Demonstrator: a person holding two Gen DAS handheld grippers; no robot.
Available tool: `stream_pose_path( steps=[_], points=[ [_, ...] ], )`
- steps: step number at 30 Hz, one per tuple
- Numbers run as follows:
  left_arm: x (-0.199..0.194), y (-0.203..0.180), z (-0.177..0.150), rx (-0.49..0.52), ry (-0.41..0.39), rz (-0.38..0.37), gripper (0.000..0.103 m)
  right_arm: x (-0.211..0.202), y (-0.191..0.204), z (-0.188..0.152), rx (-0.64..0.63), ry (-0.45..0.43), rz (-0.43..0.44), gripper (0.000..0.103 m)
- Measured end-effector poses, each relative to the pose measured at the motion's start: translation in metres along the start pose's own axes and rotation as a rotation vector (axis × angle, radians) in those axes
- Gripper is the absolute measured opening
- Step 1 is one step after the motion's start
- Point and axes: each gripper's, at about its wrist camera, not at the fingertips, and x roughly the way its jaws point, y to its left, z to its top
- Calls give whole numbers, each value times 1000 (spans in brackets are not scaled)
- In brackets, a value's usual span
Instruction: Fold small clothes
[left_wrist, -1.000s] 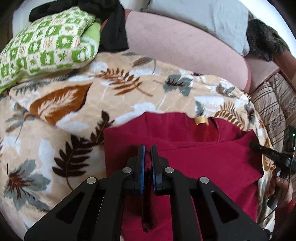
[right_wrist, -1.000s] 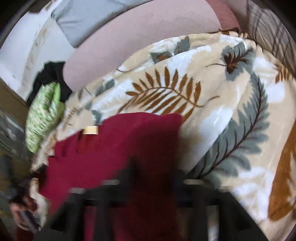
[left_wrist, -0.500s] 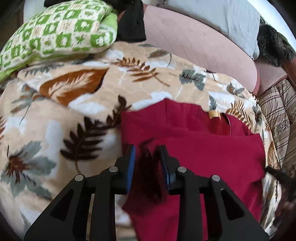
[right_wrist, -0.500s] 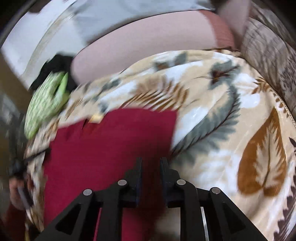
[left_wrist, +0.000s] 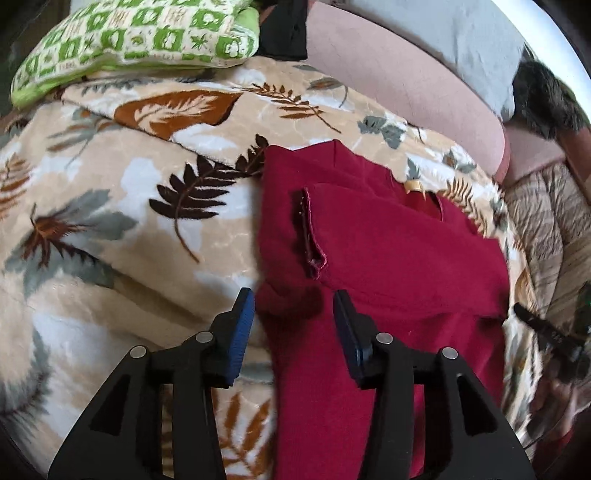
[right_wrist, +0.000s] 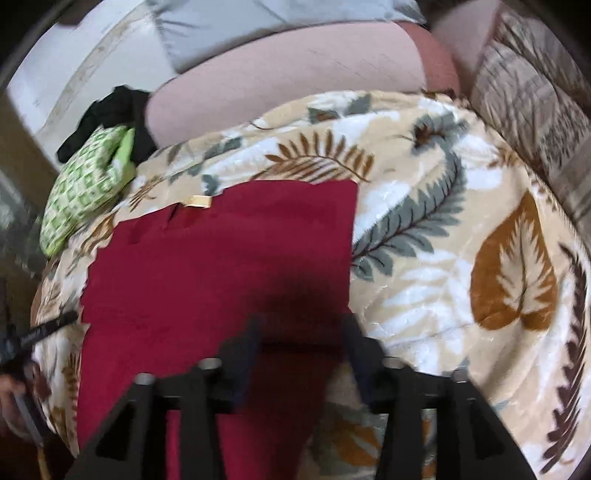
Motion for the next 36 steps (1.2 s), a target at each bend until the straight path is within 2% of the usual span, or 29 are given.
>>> stream_pose_path(
  steps=[1, 4, 6, 8, 12, 16, 18, 20, 22, 25, 29, 30, 31, 32, 34, 36],
  points=[
    [5, 0, 2, -8, 1, 0, 49, 4, -2, 2, 16, 3, 0, 48],
    [22, 3, 6, -32, 11, 24, 50, 28, -18, 7, 94, 52, -8, 50],
    [34, 6, 7, -54, 28, 16, 50, 42, -24, 9, 128, 73, 56, 49],
    [42, 8, 8, -53, 48, 21, 51, 41, -16, 11, 36, 40, 10, 17],
    [39, 5, 5, -20, 42, 32, 52, 37, -14, 14, -30, 1, -79, 15],
    [16, 8, -9, -33, 53, 5, 52, 37, -29, 14, 79, 34, -15, 15],
    [4, 8, -21, -9, 51, 11, 52, 19, -26, 9, 94, 37, 18, 17],
    [-12, 11, -39, 3, 60, -2, 52, -7, -18, -8, 67, 55, 55, 27],
    [-23, 13, -56, 5, 78, -22, 52, -25, -12, -31, 57, 66, 110, 51],
    [-37, 16, -84, -5, 100, -41, 52, -35, -4, -70, 48, 122, 155, 52],
    [-42, 17, -112, -27, 143, -50, 52, -16, 7, -107, 36, 190, 175, 52],
    [-44, 17, -115, -26, 143, -46, 52, -16, 18, -112, -29, 162, 153, 49],
    [-48, 17, -120, -27, 139, -38, 52, -17, 27, -114, -88, 141, 112, 26],
    [-52, 18, -122, -28, 137, -36, 52, -16, 31, -114, -120, 149, 85, 8],
    [-63, 19, -128, -26, 123, -43, 52, -26, 26, -112, -104, 144, 82, 7],
    [-70, 20, -134, -13, 117, -37, 52, -37, 16, -111, -107, 123, 38, 7]
  ],
)
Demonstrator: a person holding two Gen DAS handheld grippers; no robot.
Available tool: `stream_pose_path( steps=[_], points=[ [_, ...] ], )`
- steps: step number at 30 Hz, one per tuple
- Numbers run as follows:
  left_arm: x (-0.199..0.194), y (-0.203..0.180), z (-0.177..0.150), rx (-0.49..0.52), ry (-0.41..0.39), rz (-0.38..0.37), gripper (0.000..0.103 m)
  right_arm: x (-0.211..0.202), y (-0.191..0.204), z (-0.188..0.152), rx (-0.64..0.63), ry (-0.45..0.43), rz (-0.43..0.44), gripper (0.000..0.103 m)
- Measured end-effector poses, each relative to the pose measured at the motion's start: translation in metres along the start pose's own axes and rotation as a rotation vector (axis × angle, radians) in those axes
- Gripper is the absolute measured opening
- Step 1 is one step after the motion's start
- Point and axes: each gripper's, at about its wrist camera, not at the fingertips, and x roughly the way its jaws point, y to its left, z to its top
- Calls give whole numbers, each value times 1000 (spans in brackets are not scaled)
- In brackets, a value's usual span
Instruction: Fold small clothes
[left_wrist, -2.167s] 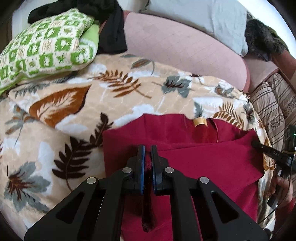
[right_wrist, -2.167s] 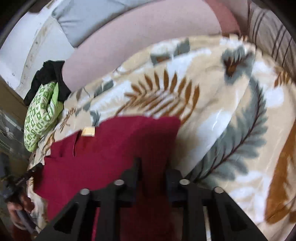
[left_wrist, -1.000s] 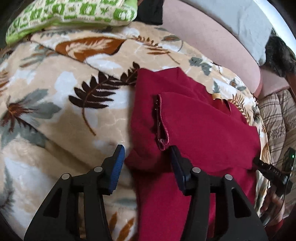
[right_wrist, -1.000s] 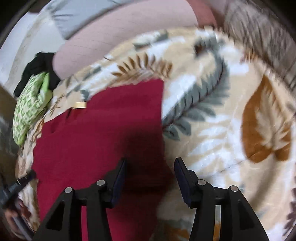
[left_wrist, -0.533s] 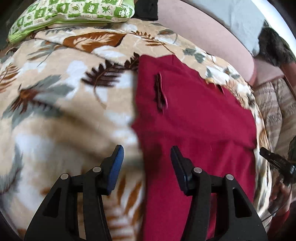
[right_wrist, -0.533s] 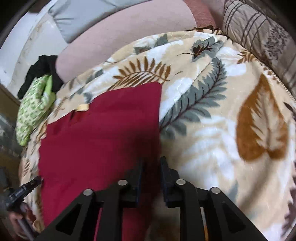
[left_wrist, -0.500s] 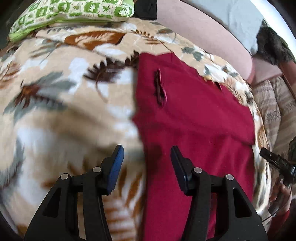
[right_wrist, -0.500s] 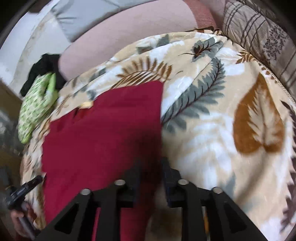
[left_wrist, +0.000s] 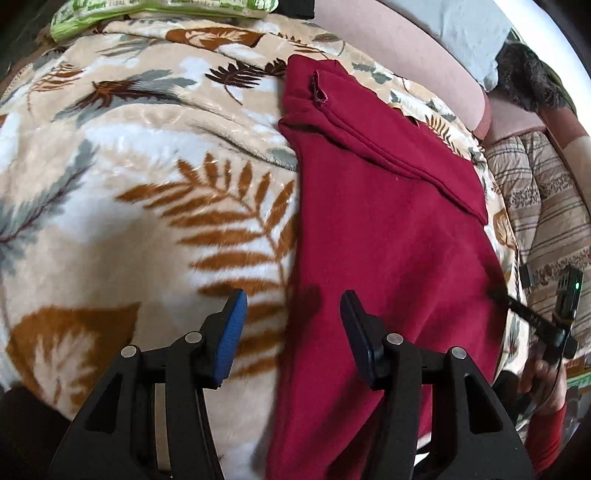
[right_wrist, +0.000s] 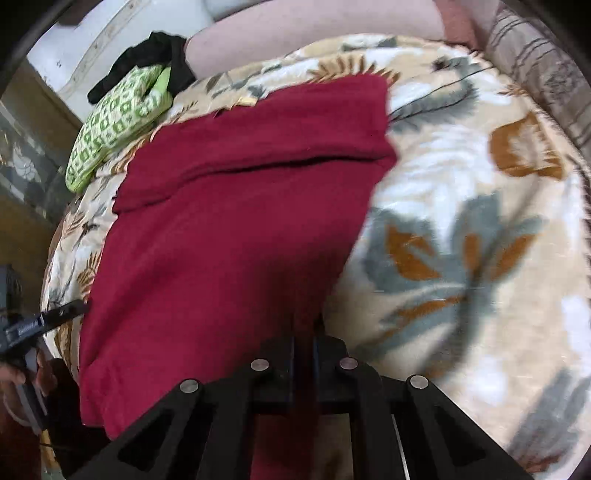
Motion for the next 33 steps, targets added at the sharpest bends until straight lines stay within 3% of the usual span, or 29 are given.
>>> stream_pose_path(
  steps=[4, 8, 9, 10, 12, 15, 18, 20, 21, 24, 31, 33],
  points=[
    [-1, -1, -10, -18, 16, -17, 52, 6, -3, -5, 19, 13, -63, 6],
    [-8, -10, -18, 11, 0, -7, 52, -10, -3, -15, 60, 16, 0, 11],
    [-10, -13, -21, 28, -9, 16, 52, -17, -3, -21, 69, 19, 12, 23],
    [-11, -14, -23, 37, -12, 28, 52, -23, -3, -28, 83, 21, 33, 42],
    [-10, -15, -28, 46, -18, 52, 52, -32, -3, -44, 117, 27, 98, 54],
    [-9, -16, -33, 47, -19, 71, 52, -32, -1, -70, 163, 63, 150, 54],
    [-11, -18, -39, 52, -19, 78, 52, -21, 6, -86, 160, 84, 136, 54],
    [-14, -20, -42, 62, -25, 86, 52, -23, 12, -92, 121, 51, 121, 54],
    [-15, -21, -43, 66, -27, 87, 52, -24, 15, -92, 106, 41, 122, 52],
    [-16, -22, -47, 71, -28, 91, 52, -27, 13, -96, 106, 22, 160, 12],
    [-18, -24, -57, 77, -16, 101, 52, -45, -10, -96, 117, 4, 61, 5],
    [-17, -25, -59, 80, -12, 104, 52, -46, -17, -97, 144, 14, 79, 5]
  ],
)
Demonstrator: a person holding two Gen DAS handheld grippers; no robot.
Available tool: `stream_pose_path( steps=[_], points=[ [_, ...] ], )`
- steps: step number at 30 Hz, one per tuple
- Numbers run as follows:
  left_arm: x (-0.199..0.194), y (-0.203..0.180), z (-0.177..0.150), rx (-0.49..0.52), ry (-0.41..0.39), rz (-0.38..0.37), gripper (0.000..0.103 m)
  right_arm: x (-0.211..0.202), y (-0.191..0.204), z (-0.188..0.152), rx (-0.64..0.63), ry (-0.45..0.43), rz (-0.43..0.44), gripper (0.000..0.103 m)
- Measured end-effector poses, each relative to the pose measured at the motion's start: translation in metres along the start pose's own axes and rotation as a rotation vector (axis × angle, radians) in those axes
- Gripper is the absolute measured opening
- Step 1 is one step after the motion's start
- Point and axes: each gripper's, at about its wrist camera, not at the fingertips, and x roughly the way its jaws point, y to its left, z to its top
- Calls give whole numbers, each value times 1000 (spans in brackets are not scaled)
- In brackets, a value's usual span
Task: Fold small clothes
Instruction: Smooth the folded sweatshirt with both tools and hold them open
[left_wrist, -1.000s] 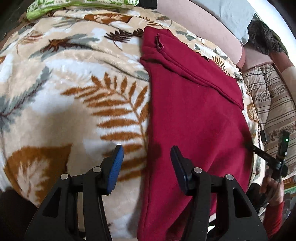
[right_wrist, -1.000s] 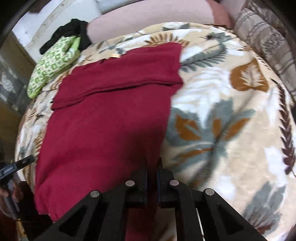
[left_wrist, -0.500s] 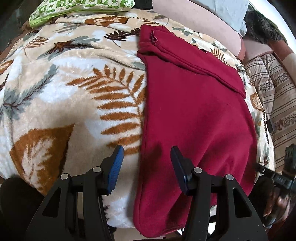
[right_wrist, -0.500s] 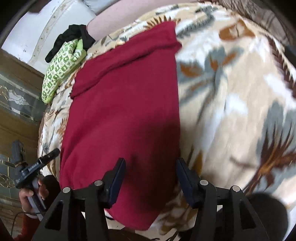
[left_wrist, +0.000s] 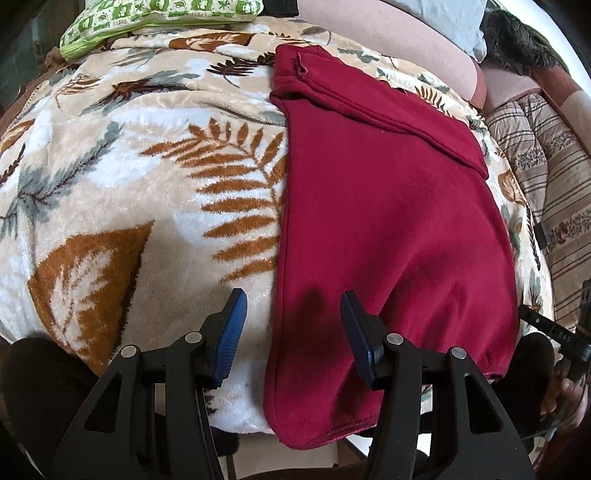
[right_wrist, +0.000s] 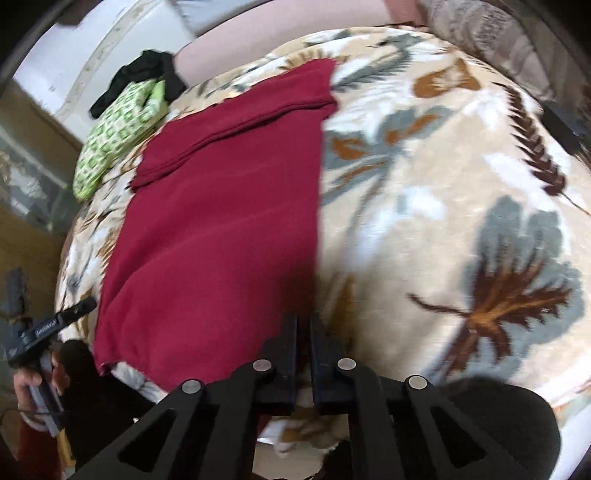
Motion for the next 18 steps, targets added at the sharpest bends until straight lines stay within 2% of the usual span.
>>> stream_pose_path(
  steps=[3, 5, 7, 8, 11, 15, 18],
  points=[
    [-1, 0, -2, 1, 2, -5, 52, -6, 0, -1, 47, -22, 72, 5],
    [-3, 1, -4, -2, 4, -14, 52, -10, 0, -2, 64, -20, 73, 15],
    [-5, 5, -6, -10, 9, -25, 52, -10, 1, -5, 86, 9, 109, 53],
    [-5, 7, -7, -18, 15, -33, 52, -9, 2, -7, 92, 25, 119, 58],
    [-3, 14, -9, -53, 42, -72, 52, -5, 10, -16, 64, 61, 111, 59],
    [2, 17, -13, -67, 58, -71, 52, 9, 12, -25, 85, 92, 127, 59],
    [6, 16, -15, -74, 69, -84, 52, 17, 25, -28, 22, 89, 134, 59]
  ],
)
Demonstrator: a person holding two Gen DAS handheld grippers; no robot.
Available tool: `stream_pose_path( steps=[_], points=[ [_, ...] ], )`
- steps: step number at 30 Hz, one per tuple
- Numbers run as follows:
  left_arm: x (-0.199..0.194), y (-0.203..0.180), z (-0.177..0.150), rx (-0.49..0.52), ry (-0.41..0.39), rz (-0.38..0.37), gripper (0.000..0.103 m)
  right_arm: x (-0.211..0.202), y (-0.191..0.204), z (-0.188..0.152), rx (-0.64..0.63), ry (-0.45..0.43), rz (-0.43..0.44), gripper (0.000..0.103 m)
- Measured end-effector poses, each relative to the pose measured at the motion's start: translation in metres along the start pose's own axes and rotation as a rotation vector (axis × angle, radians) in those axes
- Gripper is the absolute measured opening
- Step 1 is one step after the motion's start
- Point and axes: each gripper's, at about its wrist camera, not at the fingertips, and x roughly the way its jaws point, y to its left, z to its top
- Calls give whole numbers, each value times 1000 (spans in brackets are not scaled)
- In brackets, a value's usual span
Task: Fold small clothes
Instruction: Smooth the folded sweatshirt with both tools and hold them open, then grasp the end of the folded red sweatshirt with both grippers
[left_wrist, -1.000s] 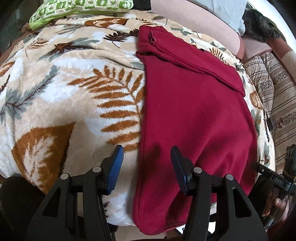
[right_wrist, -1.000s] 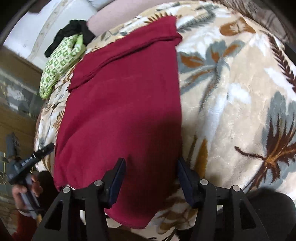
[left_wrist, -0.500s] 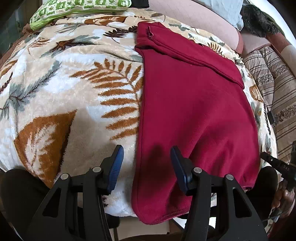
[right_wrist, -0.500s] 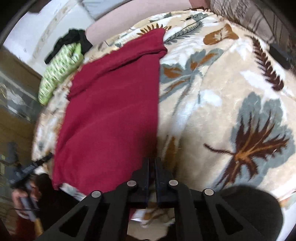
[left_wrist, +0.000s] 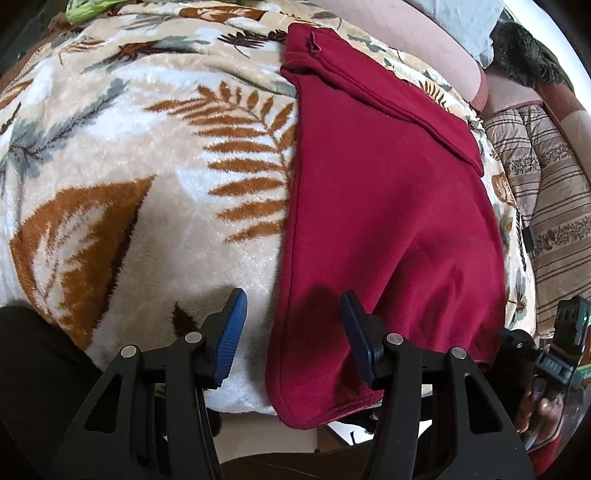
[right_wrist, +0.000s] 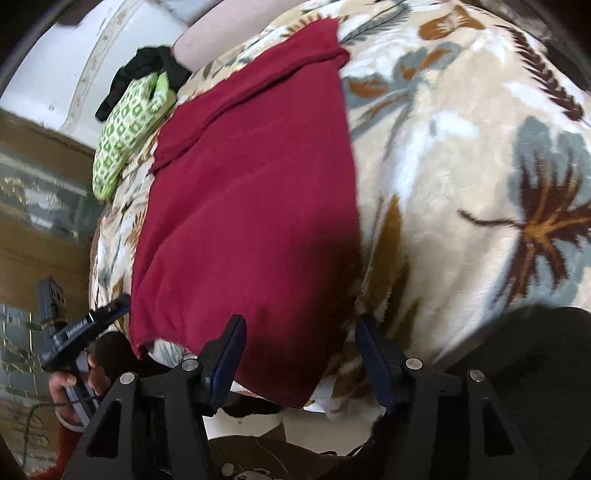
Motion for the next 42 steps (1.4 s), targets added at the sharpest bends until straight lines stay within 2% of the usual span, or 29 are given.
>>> stream_pose_path(
  steps=[3, 5, 7, 9, 10, 14, 17, 22, 29, 30, 31, 33, 35, 39, 42],
  points=[
    [0, 0, 0, 0, 1, 0, 52, 8, 6, -1, -52, 8, -19, 11],
    [-3, 1, -1, -8, 1, -14, 52, 1, 9, -3, -83, -7, -35, 9],
    [-4, 3, -3, -17, 4, -30, 52, -12, 10, -2, -118, -33, -90, 9],
    [0, 3, -6, -25, 19, -36, 52, -18, 0, 1, -97, -33, -113, 8],
    [3, 2, -8, -26, 29, -40, 52, -17, -3, 2, -85, -29, -122, 5],
    [4, -6, -16, 8, 21, -25, 54, -8, -5, 3, -64, 7, -88, 5],
    [6, -3, -21, -13, 42, -47, 54, -6, -10, 4, -22, 19, -54, 6],
    [7, -5, -29, -12, 47, -48, 54, -2, -12, 3, -6, 39, -11, 35],
    [10, -11, -34, 10, 23, -22, 54, 6, -7, 4, -25, 40, 10, 40],
    [10, -12, -34, 19, 26, -22, 44, 6, -7, 4, -35, 41, 14, 40],
    [9, -13, -33, 29, 29, -16, 27, 5, -7, 4, -38, 39, 17, 35],
    [9, -14, -31, 34, 48, -52, 13, 3, -7, 5, -45, 45, 47, 20],
    [5, -17, -25, 38, 50, -75, 11, 0, -5, 7, -53, 44, 98, 13],
    [-16, -20, -5, 45, 8, -155, 9, -19, 0, 22, -43, -4, 269, 12],
    [-30, -19, 21, 35, -38, -209, 9, -31, 2, 38, -34, -52, 363, 12]
  ],
)
